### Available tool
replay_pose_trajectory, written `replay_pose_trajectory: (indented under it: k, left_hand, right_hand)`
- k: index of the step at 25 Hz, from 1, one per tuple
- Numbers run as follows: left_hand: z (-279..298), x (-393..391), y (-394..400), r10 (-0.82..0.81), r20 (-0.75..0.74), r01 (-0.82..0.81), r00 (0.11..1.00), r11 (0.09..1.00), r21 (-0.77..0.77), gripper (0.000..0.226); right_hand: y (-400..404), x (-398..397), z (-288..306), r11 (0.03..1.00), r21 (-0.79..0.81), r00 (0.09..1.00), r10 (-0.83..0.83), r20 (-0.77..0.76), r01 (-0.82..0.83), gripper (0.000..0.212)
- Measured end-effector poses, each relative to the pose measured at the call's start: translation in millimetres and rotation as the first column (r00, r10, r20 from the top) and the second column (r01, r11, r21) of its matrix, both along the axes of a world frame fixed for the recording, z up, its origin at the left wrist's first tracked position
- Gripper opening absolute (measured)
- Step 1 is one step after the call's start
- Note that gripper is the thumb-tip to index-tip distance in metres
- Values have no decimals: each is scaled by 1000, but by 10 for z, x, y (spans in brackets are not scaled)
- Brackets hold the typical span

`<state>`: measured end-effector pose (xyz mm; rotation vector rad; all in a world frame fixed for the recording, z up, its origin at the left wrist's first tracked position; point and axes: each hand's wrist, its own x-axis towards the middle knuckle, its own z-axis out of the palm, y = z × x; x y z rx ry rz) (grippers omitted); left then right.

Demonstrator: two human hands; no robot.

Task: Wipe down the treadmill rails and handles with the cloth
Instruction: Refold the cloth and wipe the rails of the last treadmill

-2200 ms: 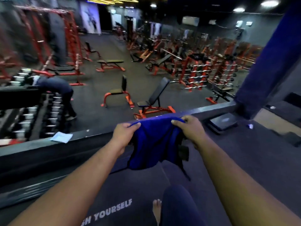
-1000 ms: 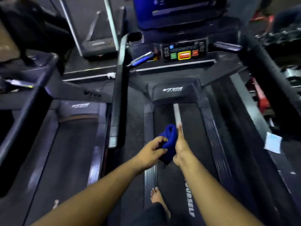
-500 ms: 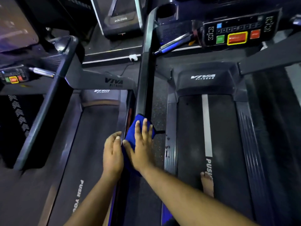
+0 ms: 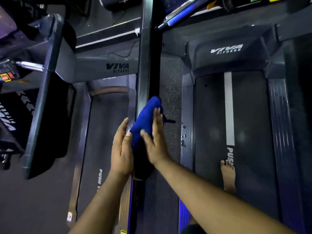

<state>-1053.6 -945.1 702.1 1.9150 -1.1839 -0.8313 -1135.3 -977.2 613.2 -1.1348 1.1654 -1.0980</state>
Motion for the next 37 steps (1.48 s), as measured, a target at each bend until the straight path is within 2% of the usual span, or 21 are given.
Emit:
replay_pose_trajectory:
  k: [3, 5, 7, 9, 12, 14, 16, 18, 20, 22, 24, 27, 30, 32, 34, 37]
  left_hand:
    - [-16, 5, -160, -38, 67, 37, 997, 999, 10, 51]
    - [-44, -17, -256, -48, 70, 45, 996, 998, 42, 54]
    - [-82, -68, -349, -65, 57, 60, 996, 996, 71, 56]
    - [-100, -131, -557, -80, 12, 79, 997, 994, 75, 56]
    - [-106, -142, -1031, -64, -26, 65, 998, 998, 22, 63]
    - [-121, -156, -1312, -76, 13, 75, 997, 997, 24, 70]
    - [-163, -213, -1389, -166, 154, 166, 974, 986, 14, 70]
    - [-247, -215, -1378, -232, 259, 254, 938, 966, -56, 67]
    - [-299, -173, -1403, -214, 217, 240, 953, 965, -106, 66]
    - [-311, -138, -1465, -179, 134, 190, 975, 979, -77, 66]
    - [-312, -150, -1463, -209, 197, 215, 958, 977, -9, 70]
    - [-283, -222, -1444, -251, 270, 243, 930, 968, 62, 75]
    - [-226, -224, -1476, -266, 259, 268, 928, 963, 29, 73]
    - [-203, -218, -1486, -262, 261, 258, 929, 965, 52, 73]
    - [-205, -237, -1488, -262, 258, 247, 930, 965, 91, 75]
    - [-218, -237, -1479, -268, 265, 253, 926, 963, 88, 75]
  right_hand:
    - [-626, 48, -100, 975, 203, 969, -135, 207, 93, 71]
    - [-328, 66, -147, 957, 279, 941, -168, 293, 84, 64]
    - [142, 30, -29, 963, 270, 941, -112, 319, 23, 60]
    - [-33, -17, 40, 974, 224, 957, -85, 279, 21, 63]
    - [-1176, -32, 176, 983, 172, 996, -74, 39, 66, 91]
    - [-1504, -52, 132, 991, 118, 996, -74, 48, 68, 87]
    - [-1171, -87, 14, 993, 112, 983, -56, 176, 37, 69]
    - [-797, -146, -29, 993, 121, 966, -20, 259, -12, 67]
    - [-1061, -132, 2, 998, 63, 982, 11, 188, -23, 69]
    - [-1729, -72, 80, 999, 41, 998, 31, 49, -33, 81]
    - [-2283, -75, 110, 999, 22, 999, 32, -10, -32, 84]
    - [-2281, -107, -5, 1000, 4, 999, 27, 27, -27, 74]
    - [-1936, -146, 26, 990, -105, 995, 98, 23, -95, 68]
    - [-2240, -136, 96, 981, -147, 986, 108, -124, -125, 75]
    - [-2753, -134, 205, 986, -117, 969, 86, -231, -115, 87]
    - [-2751, -126, 139, 998, -58, 995, 23, -94, -28, 92]
